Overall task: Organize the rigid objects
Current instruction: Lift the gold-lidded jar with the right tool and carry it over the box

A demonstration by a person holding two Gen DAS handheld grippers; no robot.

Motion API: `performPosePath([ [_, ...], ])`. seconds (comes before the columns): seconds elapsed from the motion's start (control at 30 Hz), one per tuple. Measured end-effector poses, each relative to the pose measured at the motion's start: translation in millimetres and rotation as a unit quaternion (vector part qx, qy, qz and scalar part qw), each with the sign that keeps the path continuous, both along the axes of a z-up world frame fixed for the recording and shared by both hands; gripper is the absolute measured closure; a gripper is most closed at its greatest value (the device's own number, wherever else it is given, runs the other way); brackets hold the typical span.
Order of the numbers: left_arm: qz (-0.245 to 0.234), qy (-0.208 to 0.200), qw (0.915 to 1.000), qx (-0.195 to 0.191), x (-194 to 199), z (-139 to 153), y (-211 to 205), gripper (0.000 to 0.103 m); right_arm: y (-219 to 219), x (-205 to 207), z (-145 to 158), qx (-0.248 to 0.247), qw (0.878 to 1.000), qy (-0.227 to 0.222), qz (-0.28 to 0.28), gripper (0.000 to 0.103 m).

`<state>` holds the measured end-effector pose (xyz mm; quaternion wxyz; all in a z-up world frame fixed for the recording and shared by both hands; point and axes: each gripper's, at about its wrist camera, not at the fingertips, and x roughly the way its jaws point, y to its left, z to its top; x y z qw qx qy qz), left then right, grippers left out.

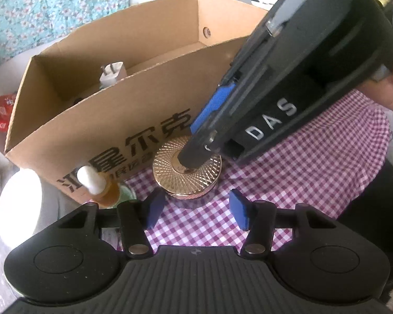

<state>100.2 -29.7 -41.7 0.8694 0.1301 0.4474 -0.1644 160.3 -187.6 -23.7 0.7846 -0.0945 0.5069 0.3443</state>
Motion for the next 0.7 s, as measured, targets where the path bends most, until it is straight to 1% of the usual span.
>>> performPosePath([
  [0.07, -0.004, -0.002, 1.0, -0.002, 1, -2, -2, 0.049, -2, 3, -2, -0.007, 1.0, 0.0, -0.006, 0.071],
  [0.1, -0.005, -0.003, 1.0, -0.003, 1, -2, -3, 0.049, -3, 5, -4, -0.009, 1.0, 0.007, -0.011, 0.07],
  [0.13, -0.007, -0.004, 1.0, -0.003, 1, -2, -4, 0.049, -5, 6, -6, -0.004, 1.0, 0.014, -0.016, 0.065],
  [0.23, -0.011, -0.007, 0.9999, -0.003, 2, -2, -8, 0.049, -8, 7, -9, 0.003, 1.0, 0.024, -0.019, 0.058],
  [0.43, -0.034, -0.004, 0.9994, -0.01, -1, -2, -20, 0.049, -17, -4, -8, -0.01, 0.999, 0.032, -0.02, 0.056],
  [0.57, -0.051, -0.013, 0.9986, 0.001, 0, 2, -24, 0.047, -25, -12, -8, -0.013, 0.999, 0.037, -0.023, 0.057],
  [0.7, -0.061, -0.016, 0.9979, 0.015, 5, 1, -30, 0.046, -29, -11, -10, -0.001, 0.999, 0.045, -0.031, 0.057],
])
